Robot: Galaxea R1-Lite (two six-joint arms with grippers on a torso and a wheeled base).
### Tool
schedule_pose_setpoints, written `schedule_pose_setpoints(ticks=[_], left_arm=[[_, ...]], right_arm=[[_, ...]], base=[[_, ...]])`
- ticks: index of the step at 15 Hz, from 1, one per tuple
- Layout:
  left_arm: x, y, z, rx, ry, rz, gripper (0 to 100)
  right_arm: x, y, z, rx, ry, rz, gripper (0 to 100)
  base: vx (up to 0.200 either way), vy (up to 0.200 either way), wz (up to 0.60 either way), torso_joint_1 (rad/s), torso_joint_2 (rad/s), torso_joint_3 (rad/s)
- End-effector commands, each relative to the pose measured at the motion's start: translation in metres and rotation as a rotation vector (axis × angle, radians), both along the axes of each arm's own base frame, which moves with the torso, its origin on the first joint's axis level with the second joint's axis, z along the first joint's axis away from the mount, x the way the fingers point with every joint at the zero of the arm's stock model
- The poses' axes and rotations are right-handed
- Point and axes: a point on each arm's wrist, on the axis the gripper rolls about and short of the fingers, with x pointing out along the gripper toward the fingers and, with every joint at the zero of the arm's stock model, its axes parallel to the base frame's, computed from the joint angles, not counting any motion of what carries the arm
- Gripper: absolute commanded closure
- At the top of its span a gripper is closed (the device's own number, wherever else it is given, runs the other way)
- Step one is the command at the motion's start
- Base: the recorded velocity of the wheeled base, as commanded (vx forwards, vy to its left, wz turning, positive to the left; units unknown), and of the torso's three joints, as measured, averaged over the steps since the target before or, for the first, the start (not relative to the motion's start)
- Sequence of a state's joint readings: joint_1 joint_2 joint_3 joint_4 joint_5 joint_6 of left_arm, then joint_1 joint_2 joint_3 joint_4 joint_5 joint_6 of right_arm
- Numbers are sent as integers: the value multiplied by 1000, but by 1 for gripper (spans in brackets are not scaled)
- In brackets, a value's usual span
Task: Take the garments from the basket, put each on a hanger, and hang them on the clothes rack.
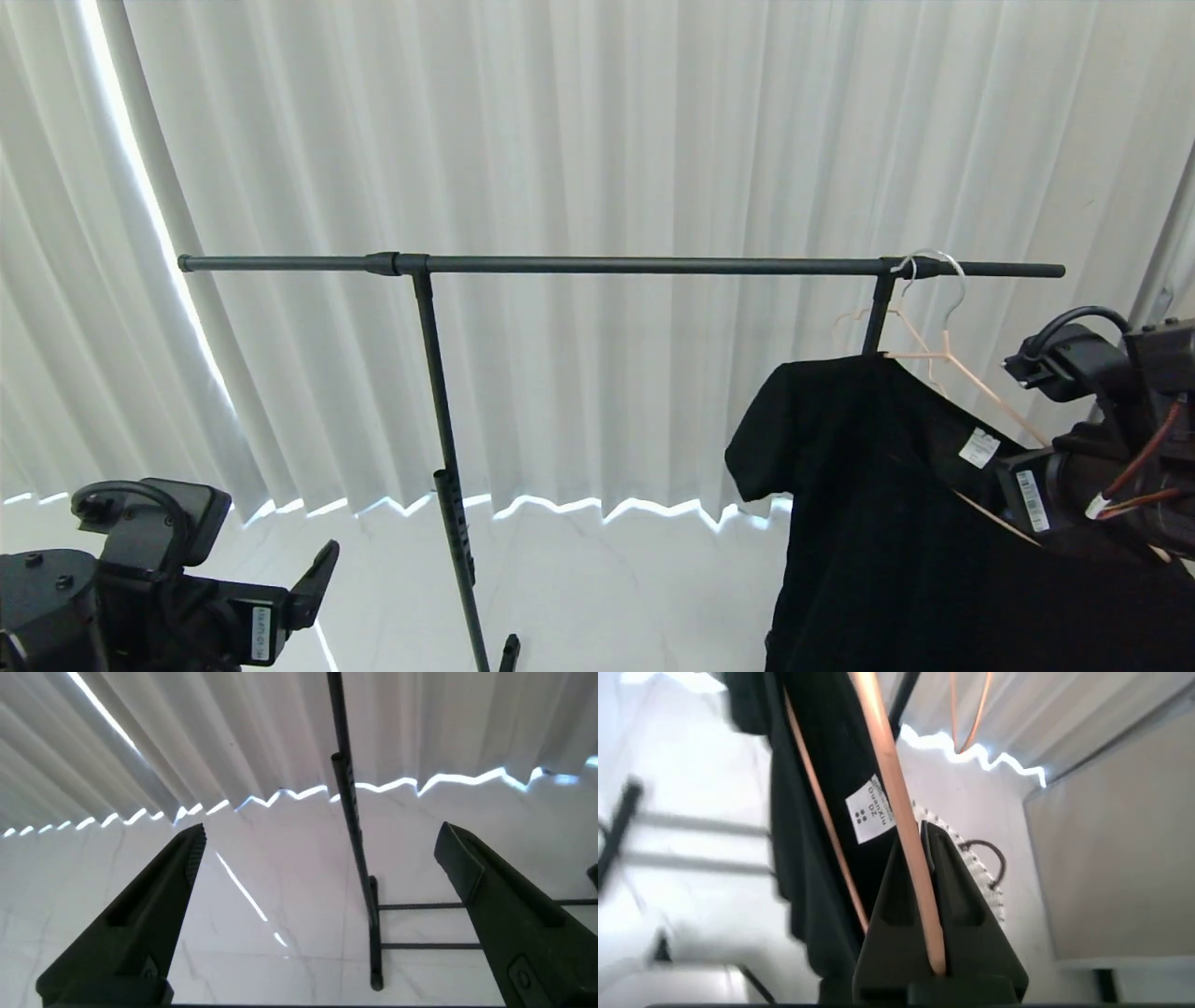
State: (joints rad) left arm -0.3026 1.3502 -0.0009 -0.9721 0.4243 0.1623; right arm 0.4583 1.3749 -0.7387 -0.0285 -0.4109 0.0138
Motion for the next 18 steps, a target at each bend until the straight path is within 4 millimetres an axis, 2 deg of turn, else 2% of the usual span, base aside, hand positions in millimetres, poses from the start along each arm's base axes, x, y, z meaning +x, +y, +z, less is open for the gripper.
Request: schedule_pose_setpoints(ticks=[1,4,7,18], left_arm=[[0,0,-1,6,3,12,0],[0,0,0,22,1,3,0],[-1,-1,1,19,-7,-6,0],[-3,-3,2,31,-12,-29,0]], right_arm=[[16,10,-8,0,17,-30,100],[29,12,-4,0,-13,-91,100],[42,19,4,37,-60,-133,100],[44,25,2,32,-51,-114,100]], base=[[0,0,0,0,0,0],[0,0,0,0,0,0],[200,0,0,-1,1,1],[200,0,0,4,3,1]])
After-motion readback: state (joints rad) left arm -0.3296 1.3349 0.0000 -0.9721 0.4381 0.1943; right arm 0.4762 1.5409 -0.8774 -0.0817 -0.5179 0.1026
